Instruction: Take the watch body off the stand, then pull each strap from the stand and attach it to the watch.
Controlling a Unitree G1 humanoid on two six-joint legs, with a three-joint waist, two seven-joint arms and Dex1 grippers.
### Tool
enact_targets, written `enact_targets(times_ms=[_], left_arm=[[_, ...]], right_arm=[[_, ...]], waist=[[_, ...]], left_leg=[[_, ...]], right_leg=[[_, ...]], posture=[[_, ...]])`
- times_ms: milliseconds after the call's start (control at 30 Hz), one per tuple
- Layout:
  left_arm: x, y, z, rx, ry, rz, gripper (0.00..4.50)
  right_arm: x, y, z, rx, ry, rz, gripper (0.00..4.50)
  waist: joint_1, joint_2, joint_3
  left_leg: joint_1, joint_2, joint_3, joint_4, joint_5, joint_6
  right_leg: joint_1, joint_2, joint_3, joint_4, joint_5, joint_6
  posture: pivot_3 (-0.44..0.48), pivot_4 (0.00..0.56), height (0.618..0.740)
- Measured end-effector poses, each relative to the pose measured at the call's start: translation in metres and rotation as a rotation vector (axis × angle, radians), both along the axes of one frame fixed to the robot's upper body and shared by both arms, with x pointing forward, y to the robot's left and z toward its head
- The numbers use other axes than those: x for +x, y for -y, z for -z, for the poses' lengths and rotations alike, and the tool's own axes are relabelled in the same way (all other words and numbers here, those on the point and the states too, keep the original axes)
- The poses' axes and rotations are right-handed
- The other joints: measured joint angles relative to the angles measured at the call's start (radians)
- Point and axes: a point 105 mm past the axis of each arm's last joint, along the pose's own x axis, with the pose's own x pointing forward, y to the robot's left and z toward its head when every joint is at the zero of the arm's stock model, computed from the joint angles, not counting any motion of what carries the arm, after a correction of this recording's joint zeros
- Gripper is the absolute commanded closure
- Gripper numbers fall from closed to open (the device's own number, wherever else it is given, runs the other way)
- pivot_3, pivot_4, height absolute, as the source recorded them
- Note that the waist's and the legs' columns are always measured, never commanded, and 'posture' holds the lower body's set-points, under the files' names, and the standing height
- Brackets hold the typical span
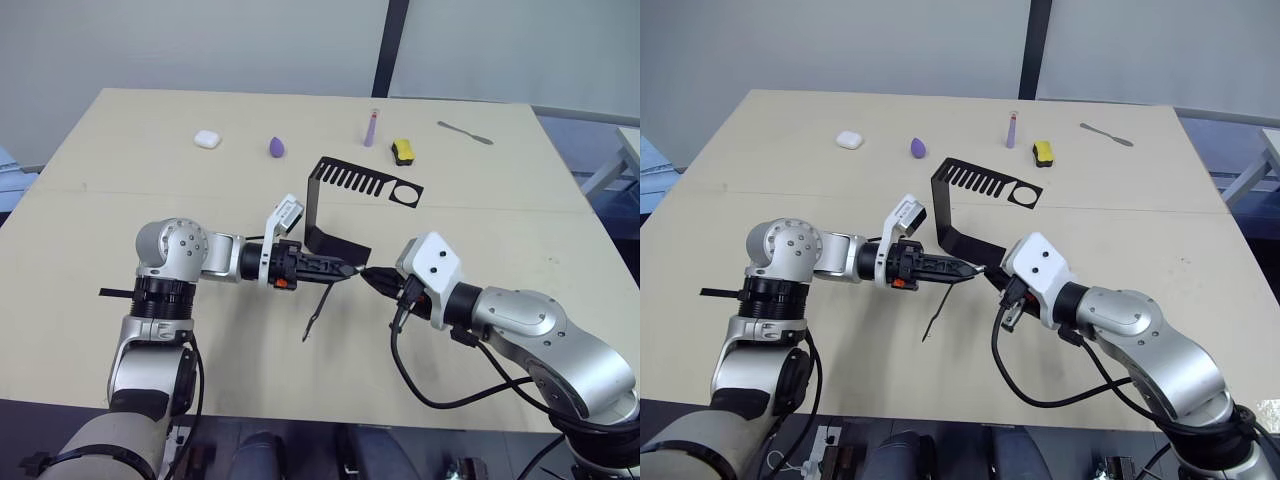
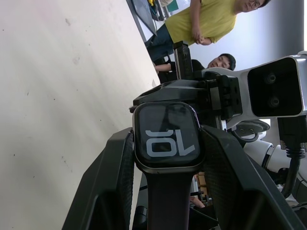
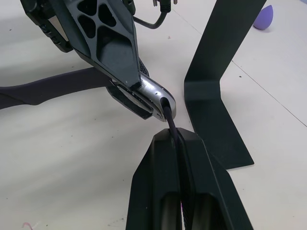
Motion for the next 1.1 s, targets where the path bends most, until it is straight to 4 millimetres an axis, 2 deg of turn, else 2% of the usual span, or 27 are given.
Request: enact_targets(times_ms=[1033, 1100], left_arm=[[0.0004, -0.0001, 0.0010, -0.027, 0.019, 0.003, 2.92], [0.0003, 0.0002, 0.0014, -0.023, 0.028, 0.007, 2.92]], right_arm=[[-0.0001, 0.0016, -0.0032, -0.023, 0.037, -0.013, 4.44], [0.0000, 0.0021, -0.0030, -0.026, 0.038, -0.011, 3.85]], waist=[[0.000, 0.000, 0.000], [0.000, 0.000, 0.000]], left_leg=[[0.000, 0.000, 0.000, 0.000, 0.000, 0.000], [0.000, 0.000, 0.000, 0.000, 0.000, 0.000]], right_leg=[[0.000, 0.000, 0.000, 0.000, 0.000, 0.000], [0.000, 0.000, 0.000, 0.000, 0.000, 0.000]], posture=[[0.000, 0.150, 0.740], [0.000, 0.150, 0.740]])
